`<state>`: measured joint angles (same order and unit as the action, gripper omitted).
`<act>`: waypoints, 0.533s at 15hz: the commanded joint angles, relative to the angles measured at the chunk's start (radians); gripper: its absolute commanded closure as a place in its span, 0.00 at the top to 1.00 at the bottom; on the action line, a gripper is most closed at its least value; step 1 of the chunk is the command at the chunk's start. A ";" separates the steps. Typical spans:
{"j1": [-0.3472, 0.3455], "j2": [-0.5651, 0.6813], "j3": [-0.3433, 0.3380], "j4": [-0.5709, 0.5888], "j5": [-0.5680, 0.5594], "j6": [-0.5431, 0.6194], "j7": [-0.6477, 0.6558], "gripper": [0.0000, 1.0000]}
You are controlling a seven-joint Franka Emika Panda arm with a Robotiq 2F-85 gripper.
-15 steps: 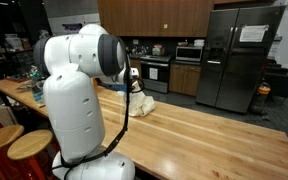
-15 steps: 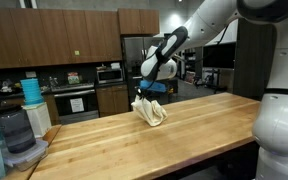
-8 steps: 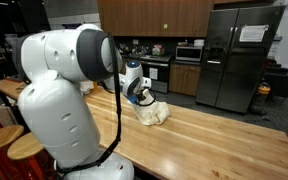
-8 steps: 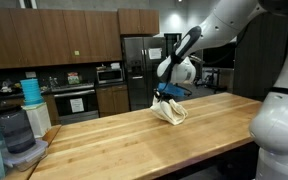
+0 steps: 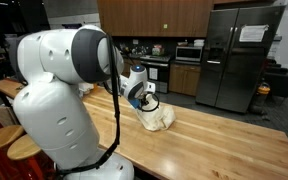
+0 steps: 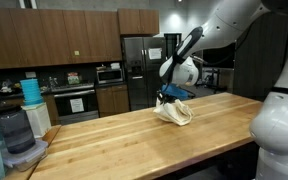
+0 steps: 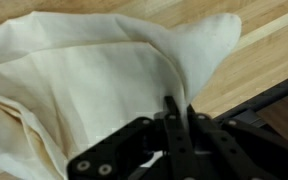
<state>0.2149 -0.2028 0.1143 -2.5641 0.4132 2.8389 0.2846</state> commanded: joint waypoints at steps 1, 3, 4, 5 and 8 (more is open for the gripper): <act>0.059 0.018 0.013 0.048 0.038 -0.037 -0.109 0.02; 0.087 0.049 0.037 0.090 0.024 -0.080 -0.139 0.02; 0.103 0.071 0.049 0.120 0.028 -0.105 -0.159 0.02; 0.116 0.096 0.065 0.150 0.028 -0.128 -0.175 0.02; 0.134 0.176 0.116 0.255 0.005 -0.216 -0.209 0.02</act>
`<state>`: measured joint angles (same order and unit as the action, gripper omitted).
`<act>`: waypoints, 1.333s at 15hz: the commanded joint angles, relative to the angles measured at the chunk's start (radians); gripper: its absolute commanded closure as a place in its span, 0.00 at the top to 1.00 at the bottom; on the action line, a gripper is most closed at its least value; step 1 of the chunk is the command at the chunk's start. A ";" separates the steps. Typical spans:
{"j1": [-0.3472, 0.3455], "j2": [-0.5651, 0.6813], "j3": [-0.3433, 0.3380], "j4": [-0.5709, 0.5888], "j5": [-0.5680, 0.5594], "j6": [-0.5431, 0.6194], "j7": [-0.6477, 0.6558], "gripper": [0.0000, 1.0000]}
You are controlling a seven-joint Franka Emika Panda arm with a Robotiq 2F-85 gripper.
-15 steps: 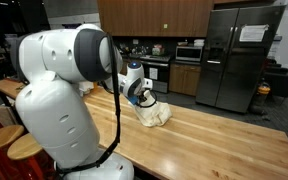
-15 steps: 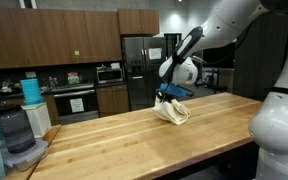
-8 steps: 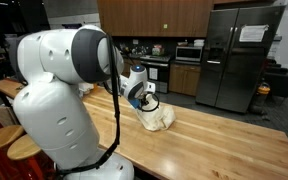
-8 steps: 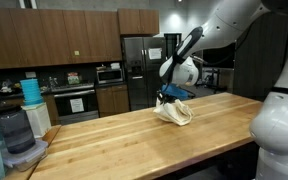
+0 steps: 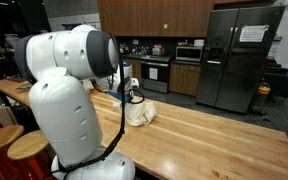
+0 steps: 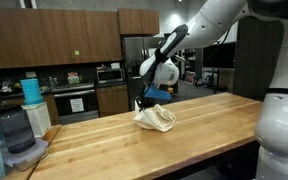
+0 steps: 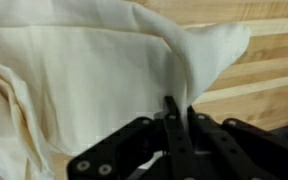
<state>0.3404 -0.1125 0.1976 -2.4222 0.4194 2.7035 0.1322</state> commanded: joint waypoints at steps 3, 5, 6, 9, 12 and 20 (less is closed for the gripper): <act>0.012 0.171 0.086 0.222 -0.064 -0.175 -0.063 0.02; 0.024 0.228 0.122 0.296 -0.108 -0.239 -0.068 0.02; 0.029 0.261 0.137 0.339 -0.132 -0.273 -0.072 0.02; 0.052 0.341 0.176 0.447 -0.186 -0.378 -0.084 0.02; 0.084 0.420 0.197 0.555 -0.244 -0.493 -0.093 0.02; 0.096 0.452 0.261 0.735 -0.185 -0.678 -0.281 0.02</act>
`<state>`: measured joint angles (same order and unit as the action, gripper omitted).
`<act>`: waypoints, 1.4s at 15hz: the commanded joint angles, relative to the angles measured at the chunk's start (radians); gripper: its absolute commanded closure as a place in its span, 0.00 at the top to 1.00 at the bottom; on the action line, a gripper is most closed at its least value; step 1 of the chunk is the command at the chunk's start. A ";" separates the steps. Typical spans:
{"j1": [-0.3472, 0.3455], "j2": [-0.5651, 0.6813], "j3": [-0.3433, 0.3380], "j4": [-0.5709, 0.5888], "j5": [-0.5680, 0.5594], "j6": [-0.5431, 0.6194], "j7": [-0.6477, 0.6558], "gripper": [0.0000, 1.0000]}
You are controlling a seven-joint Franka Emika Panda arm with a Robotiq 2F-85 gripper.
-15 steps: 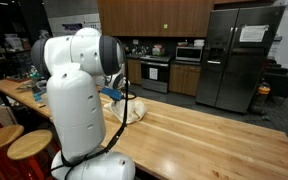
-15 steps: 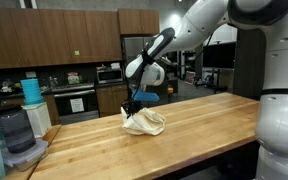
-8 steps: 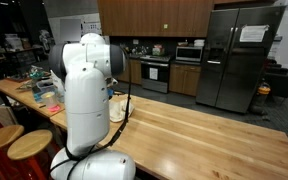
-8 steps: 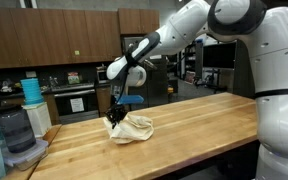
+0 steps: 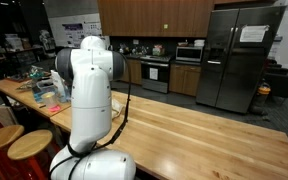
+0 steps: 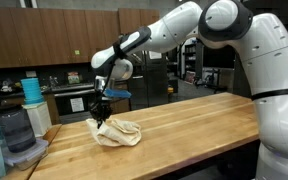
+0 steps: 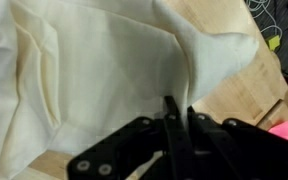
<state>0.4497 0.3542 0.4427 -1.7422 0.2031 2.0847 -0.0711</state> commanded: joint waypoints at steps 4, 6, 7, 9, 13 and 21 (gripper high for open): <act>-0.040 -0.070 0.020 0.065 0.097 -0.055 -0.170 0.02; -0.063 -0.108 0.016 0.049 0.139 -0.049 -0.212 0.02; -0.078 -0.133 0.013 0.033 0.165 -0.040 -0.232 0.02; -0.113 -0.187 0.005 -0.003 0.226 -0.022 -0.283 0.02; -0.174 -0.297 -0.037 -0.092 0.336 0.004 -0.358 0.02; -0.207 -0.396 -0.160 -0.311 0.258 0.144 -0.256 0.02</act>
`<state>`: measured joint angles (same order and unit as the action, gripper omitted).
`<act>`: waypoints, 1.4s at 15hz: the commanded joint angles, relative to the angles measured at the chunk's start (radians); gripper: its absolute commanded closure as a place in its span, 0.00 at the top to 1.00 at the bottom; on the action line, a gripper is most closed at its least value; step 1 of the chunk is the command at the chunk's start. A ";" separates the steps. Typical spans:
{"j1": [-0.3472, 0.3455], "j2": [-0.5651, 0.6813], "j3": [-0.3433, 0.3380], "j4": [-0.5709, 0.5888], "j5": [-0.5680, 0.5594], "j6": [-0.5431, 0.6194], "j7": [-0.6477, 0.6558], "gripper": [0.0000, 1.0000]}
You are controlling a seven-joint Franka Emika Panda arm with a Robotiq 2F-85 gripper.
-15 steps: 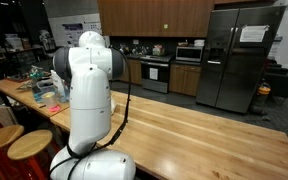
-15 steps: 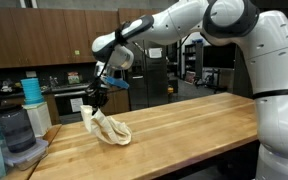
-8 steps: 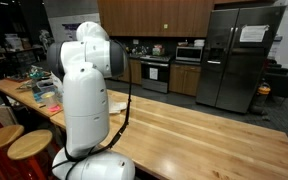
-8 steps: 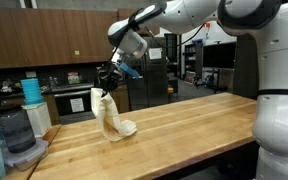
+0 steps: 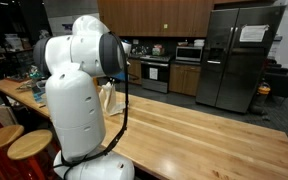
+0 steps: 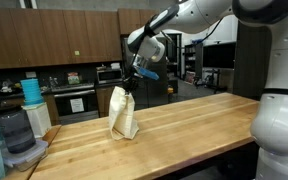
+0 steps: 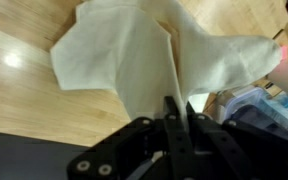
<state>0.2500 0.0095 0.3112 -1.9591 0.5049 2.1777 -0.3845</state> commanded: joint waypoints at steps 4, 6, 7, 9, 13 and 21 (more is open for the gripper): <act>-0.012 -0.035 -0.057 -0.154 -0.195 0.114 0.189 0.02; -0.012 -0.023 -0.062 -0.170 -0.272 0.119 0.262 0.02; -0.010 -0.015 -0.061 -0.176 -0.315 0.119 0.301 0.02; -0.006 0.002 -0.059 -0.176 -0.388 0.099 0.367 0.02; 0.008 0.058 -0.058 -0.158 -0.557 0.055 0.523 0.02; 0.051 0.100 -0.061 -0.108 -0.767 -0.089 0.745 0.57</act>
<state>0.2780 0.1194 0.2557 -2.0995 -0.2096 2.1510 0.2983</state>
